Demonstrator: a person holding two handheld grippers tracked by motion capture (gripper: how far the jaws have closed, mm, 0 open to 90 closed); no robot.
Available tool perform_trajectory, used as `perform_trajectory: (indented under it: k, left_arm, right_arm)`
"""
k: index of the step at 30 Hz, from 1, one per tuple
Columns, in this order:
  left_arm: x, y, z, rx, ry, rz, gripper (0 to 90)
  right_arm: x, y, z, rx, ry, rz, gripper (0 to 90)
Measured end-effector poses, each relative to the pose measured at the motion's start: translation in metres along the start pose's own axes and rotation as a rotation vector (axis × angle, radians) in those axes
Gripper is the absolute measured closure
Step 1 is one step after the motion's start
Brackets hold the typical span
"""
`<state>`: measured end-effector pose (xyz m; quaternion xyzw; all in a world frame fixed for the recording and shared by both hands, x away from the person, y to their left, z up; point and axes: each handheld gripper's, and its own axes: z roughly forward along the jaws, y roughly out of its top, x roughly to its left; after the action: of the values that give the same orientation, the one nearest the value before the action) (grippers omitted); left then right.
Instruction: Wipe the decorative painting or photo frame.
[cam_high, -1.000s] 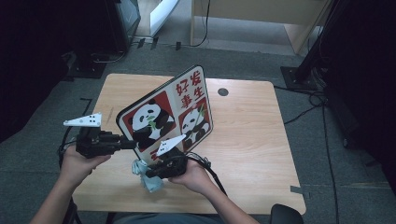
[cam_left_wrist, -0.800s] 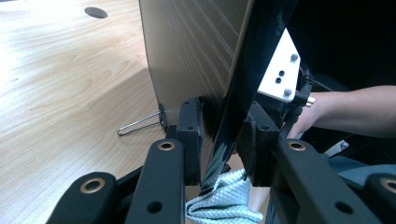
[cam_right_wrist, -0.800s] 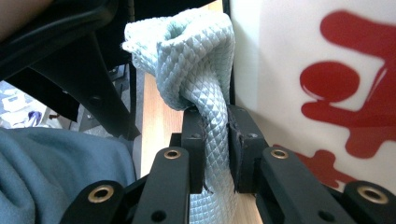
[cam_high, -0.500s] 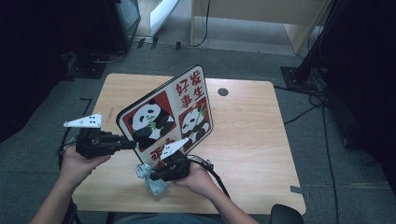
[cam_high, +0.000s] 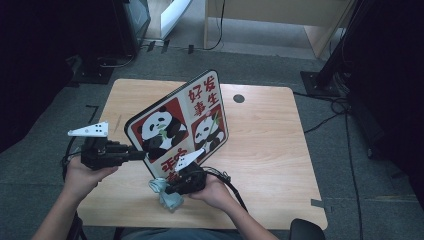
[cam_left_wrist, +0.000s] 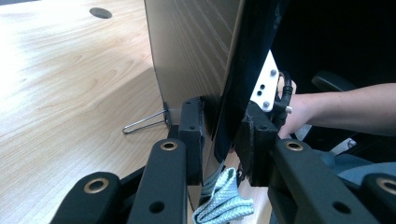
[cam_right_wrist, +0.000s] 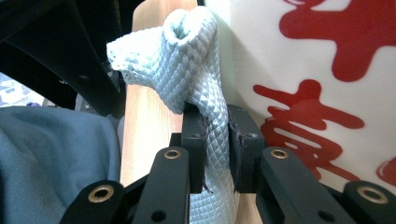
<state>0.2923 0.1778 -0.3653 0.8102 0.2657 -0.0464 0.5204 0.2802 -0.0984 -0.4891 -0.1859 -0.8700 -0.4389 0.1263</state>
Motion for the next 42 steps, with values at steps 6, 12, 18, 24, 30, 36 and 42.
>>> perform_trajectory:
  k: [6,12,18,24,30,36,42]
  left_arm:
    - [0.0,0.0,0.0,0.0,-0.001,0.0,74.1]
    - [0.0,0.0,0.0,0.0,-0.002,0.001,74.1]
    - [0.001,0.0,0.0,0.001,-0.006,0.002,74.0]
    - [0.001,0.0,0.0,-0.001,-0.004,0.001,74.2]
    - [0.001,0.0,0.0,-0.001,-0.003,0.002,74.2]
    - [0.001,0.0,-0.001,-0.003,0.004,0.004,74.5]
    - [0.0,0.0,-0.001,-0.007,0.007,0.007,74.5]
  right_arm:
    - [-0.003,-0.002,-0.001,0.012,0.003,0.014,79.1]
    - [-0.005,-0.005,-0.005,0.026,-0.016,-0.001,79.1]
    - [-0.012,-0.006,-0.014,0.021,-0.061,0.003,79.2]
    - [-0.017,-0.008,-0.018,0.016,-0.09,-0.009,79.1]
    - [-0.023,-0.01,-0.027,0.01,-0.122,-0.004,79.1]
    - [-0.027,-0.011,-0.033,0.0,-0.147,-0.003,79.2]
    - [-0.027,-0.006,-0.046,-0.041,-0.162,0.009,79.6]
